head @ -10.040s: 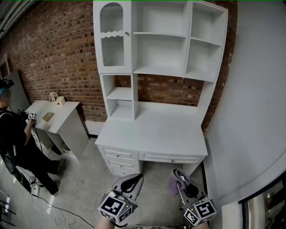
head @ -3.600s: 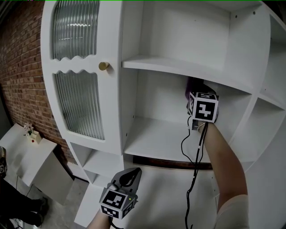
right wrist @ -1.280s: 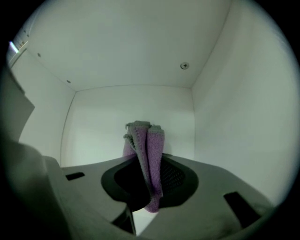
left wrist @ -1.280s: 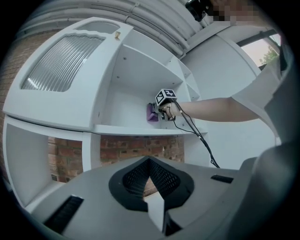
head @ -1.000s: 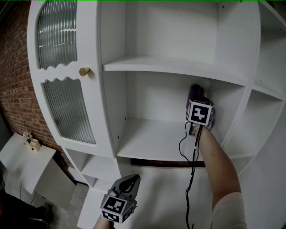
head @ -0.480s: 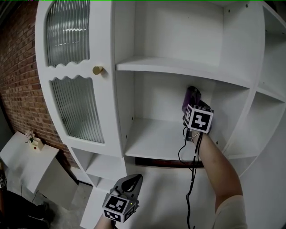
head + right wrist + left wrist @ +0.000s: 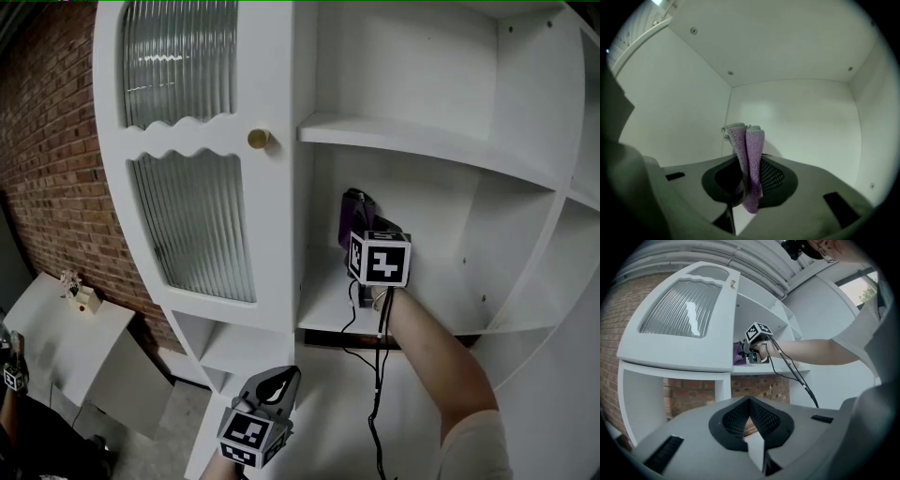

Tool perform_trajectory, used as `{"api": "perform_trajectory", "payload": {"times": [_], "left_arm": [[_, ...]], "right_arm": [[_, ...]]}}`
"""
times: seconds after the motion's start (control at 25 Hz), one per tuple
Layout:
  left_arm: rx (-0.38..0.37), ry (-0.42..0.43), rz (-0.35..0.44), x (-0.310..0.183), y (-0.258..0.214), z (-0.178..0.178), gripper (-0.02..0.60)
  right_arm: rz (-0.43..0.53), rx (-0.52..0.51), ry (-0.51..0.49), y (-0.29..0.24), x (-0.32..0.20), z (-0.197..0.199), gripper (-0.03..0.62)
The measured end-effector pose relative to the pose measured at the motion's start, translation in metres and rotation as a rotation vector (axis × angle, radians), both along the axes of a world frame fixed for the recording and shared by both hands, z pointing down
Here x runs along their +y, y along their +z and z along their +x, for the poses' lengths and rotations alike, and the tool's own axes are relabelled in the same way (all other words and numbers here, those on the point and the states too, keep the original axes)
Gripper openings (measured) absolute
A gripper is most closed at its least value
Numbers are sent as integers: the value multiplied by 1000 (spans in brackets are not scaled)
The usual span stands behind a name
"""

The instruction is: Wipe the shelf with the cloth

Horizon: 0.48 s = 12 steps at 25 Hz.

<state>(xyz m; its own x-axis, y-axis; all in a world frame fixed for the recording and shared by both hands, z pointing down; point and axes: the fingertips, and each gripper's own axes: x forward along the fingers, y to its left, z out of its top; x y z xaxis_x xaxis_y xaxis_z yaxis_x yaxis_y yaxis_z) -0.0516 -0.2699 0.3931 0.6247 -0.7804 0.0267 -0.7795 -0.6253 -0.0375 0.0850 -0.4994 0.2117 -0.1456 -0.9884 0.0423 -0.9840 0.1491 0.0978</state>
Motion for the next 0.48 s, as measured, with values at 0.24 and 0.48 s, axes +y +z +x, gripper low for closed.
{"api": "perform_trajectory", "payload": {"times": [0.24, 0.48], "left_arm": [[16, -19, -12, -12, 7, -31, 12], [12, -24, -16, -19, 13, -44, 12]], "right_arm": [[-71, -48, -53, 23, -22, -48, 84], [-105, -45, -52, 34, -41, -57, 84]]}}
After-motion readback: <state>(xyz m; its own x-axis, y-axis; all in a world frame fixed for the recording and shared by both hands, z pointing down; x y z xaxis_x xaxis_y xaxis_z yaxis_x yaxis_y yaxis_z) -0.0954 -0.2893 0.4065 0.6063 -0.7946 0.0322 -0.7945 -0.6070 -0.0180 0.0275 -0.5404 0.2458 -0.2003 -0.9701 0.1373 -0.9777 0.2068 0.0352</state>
